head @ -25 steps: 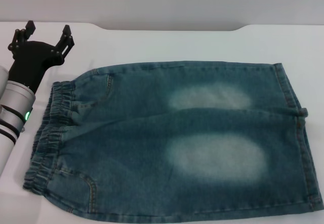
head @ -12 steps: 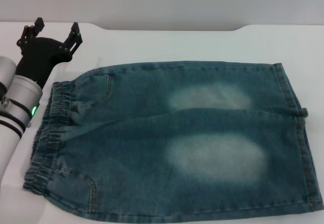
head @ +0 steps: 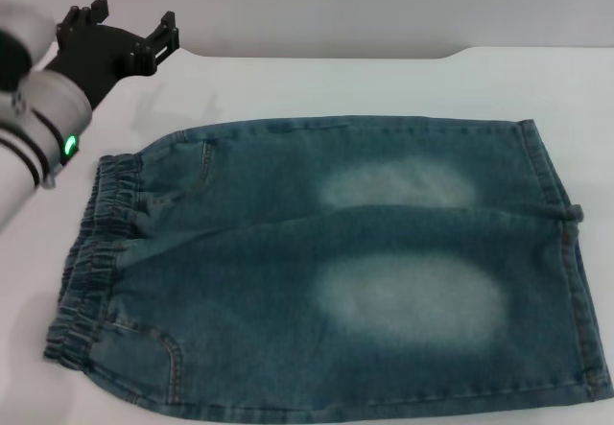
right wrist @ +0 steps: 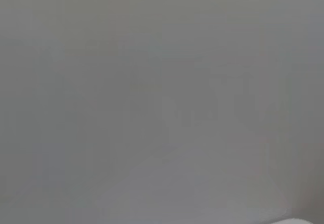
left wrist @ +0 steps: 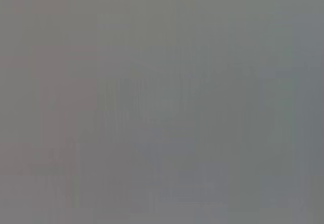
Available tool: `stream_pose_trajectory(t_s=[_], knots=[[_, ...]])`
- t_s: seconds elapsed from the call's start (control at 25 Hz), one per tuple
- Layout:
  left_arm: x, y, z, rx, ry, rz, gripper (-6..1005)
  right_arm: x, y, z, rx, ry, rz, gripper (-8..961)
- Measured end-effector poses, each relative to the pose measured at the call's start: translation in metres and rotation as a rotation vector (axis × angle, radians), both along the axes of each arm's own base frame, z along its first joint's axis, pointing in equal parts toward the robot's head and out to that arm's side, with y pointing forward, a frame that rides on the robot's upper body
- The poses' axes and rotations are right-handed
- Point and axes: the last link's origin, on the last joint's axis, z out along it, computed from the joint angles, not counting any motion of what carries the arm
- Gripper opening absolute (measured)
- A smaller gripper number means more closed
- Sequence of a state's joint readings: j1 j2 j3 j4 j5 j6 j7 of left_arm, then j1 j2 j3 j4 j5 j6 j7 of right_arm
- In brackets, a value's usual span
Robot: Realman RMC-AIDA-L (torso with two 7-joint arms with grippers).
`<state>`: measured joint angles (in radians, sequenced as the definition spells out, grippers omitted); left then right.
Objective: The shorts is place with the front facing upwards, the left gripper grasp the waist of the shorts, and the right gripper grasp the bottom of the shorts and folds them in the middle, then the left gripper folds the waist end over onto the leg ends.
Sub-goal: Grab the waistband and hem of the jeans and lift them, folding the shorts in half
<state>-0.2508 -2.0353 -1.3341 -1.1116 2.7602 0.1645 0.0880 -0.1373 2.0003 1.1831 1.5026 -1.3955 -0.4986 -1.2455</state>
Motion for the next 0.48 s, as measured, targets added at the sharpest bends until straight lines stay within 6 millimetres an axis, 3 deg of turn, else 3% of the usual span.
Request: stream_pose_trajectory(t_s=[0.28, 0.48], knots=[[0.031, 0.003, 0.031, -0.141, 0.076, 0.134, 846, -0.006, -0.009, 0.024, -0.008, 0.015, -0.099, 690], [0.039, 0.001, 0.035, -0.128, 0.073, 0.109, 846, -0.007, -0.002, 0.018, -0.072, -0.012, -0.109, 689]])
